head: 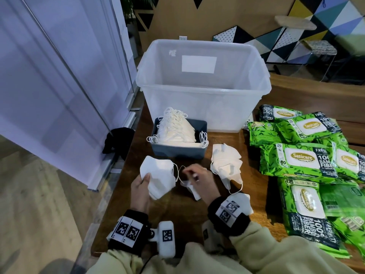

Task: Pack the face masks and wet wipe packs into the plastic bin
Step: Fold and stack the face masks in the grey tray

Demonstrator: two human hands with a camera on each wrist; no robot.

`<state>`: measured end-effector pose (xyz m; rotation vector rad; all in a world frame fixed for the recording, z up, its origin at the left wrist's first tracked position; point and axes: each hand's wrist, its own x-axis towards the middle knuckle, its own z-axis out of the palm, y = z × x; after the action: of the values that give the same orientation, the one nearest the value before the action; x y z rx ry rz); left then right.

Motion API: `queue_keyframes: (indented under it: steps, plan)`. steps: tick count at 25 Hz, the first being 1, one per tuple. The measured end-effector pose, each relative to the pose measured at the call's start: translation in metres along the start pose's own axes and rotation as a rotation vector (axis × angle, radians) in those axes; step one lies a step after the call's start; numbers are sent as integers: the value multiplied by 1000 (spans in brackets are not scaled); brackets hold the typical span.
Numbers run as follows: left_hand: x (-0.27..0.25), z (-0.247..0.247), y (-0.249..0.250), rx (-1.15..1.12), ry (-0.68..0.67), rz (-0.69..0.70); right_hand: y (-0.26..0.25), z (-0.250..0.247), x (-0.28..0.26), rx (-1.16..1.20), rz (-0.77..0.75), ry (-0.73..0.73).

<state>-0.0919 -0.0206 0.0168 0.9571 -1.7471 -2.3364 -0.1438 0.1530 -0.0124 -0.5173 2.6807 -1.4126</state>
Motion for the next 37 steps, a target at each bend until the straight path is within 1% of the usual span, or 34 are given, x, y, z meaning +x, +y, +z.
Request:
queue_keyframes:
  steps: [1, 2, 3, 4, 6, 9, 10, 12, 14, 16, 17, 18, 19, 21, 22, 23, 24, 25, 26, 30, 32, 34, 37]
  plan:
    - [2, -7, 1, -1, 15, 7, 22, -6, 4, -55, 237, 21]
    - [4, -13, 2, -6, 20, 19, 40, -12, 7, -152, 461, -21]
    - [6, -19, 2, -8, 23, 30, 52, -14, 8, -271, 615, -93]
    - [9, -23, 3, -8, 28, 35, 58, -13, 7, -350, 706, -154]
    - [11, -26, 5, -16, 30, 36, 55, -3, 7, -383, 779, -173]
    - [10, -21, 6, -17, 27, 40, 45, 12, 7, -487, 788, -178]
    - [10, -19, 6, -13, 26, 43, 46, 13, 10, -485, 791, -177]
    - [9, -18, 4, -3, 14, 43, 49, 10, 12, -416, 778, -165]
    - [9, -19, 3, 20, -14, 40, 47, 4, 10, -264, 739, -121]
    - [8, -21, 5, 68, -75, 38, 35, -10, 7, -112, 622, -62]
    - [9, -22, 6, 97, -108, 33, 26, -20, 6, -86, 519, -53]
    - [11, -23, 7, 125, -137, 28, 15, -31, 5, -98, 397, -82]
    - [13, -24, 8, 148, -164, 25, 4, -44, 3, -134, 264, -149]
    - [19, -24, 9, 172, -216, 3, -17, -67, 0, -201, 24, -368]
    - [21, -23, 10, 181, -250, -13, -27, -75, -2, -208, -44, -490]
    - [22, -19, 12, 189, -292, -25, -35, -79, -3, -187, -67, -586]
    - [22, -15, 13, 196, -339, -29, -42, -80, -1, -127, -54, -651]
    - [21, -10, 14, 209, -380, -25, -46, -79, 2, -63, -39, -679]
    - [20, -4, 15, 223, -417, -14, -50, -76, 7, -26, -39, -671]
    - [12, 11, 18, 239, -527, 8, -62, -65, 28, -83, -81, -568]
    - [6, 16, 18, 243, -532, 12, -65, -61, 32, -99, -81, -521]
    - [1, 19, 17, 244, -502, 6, -68, -59, 35, -133, -83, -477]
    - [-3, 22, 15, 278, -480, 24, -66, -57, 37, -197, -65, -444]
